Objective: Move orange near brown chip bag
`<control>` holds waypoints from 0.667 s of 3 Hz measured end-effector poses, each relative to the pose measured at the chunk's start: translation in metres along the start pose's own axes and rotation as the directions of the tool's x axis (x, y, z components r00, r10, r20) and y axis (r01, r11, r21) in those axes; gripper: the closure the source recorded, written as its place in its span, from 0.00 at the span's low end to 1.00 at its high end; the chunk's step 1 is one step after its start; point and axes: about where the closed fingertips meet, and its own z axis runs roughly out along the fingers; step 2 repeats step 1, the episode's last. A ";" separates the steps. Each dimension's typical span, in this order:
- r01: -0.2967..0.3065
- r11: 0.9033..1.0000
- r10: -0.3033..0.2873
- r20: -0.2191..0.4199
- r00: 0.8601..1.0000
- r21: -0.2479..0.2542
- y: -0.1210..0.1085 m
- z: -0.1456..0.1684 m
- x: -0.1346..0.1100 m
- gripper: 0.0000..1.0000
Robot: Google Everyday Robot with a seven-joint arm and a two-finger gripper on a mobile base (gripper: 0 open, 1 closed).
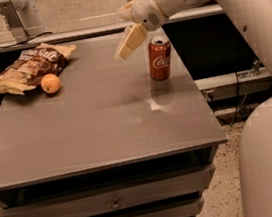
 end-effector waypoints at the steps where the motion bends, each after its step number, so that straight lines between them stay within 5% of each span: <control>1: -0.004 1.000 0.004 -0.001 1.000 0.009 -0.001 -0.008 0.005 0.00; 2: -0.004 1.000 0.004 -0.001 1.000 0.009 -0.001 -0.008 0.005 0.00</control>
Offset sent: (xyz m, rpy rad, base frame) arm 0.0000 0.0000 0.0000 0.0000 0.0000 0.0000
